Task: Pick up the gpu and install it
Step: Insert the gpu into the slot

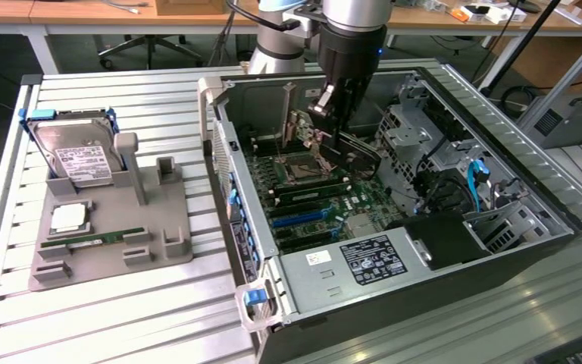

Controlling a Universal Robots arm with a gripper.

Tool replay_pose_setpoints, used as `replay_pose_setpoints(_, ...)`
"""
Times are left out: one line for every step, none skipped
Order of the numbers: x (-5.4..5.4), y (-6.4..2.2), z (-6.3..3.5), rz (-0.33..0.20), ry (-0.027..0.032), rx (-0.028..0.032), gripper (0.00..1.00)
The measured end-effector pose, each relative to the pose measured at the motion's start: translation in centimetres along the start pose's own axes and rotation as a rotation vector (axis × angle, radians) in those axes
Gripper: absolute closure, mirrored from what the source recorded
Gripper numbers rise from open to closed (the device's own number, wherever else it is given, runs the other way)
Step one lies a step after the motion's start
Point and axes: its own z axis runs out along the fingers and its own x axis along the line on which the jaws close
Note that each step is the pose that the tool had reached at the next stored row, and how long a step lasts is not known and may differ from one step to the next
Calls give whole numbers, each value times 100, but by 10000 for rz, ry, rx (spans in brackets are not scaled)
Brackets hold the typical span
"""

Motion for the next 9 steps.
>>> replay_pose_setpoints(0, 0, 0, -28, -3, -1, 73)
replay_pose_setpoints(0, 0, 0, -44, -5, -2, 73)
replay_pose_setpoints(0, 0, 0, -65, -7, -2, 73)
replay_pose_setpoints(0, 0, 0, -86, -10, -3, 73)
replay_pose_setpoints(0, 0, 0, -106, -12, -4, 73)
replay_pose_setpoints(0, 0, 0, -124, -15, -5, 73)
replay_pose_setpoints(0, 0, 0, -144, -16, -5, 73)
replay_pose_setpoints(0, 0, 0, -164, -19, -6, 73)
replay_pose_setpoints(0, 0, 0, -183, -21, -7, 73)
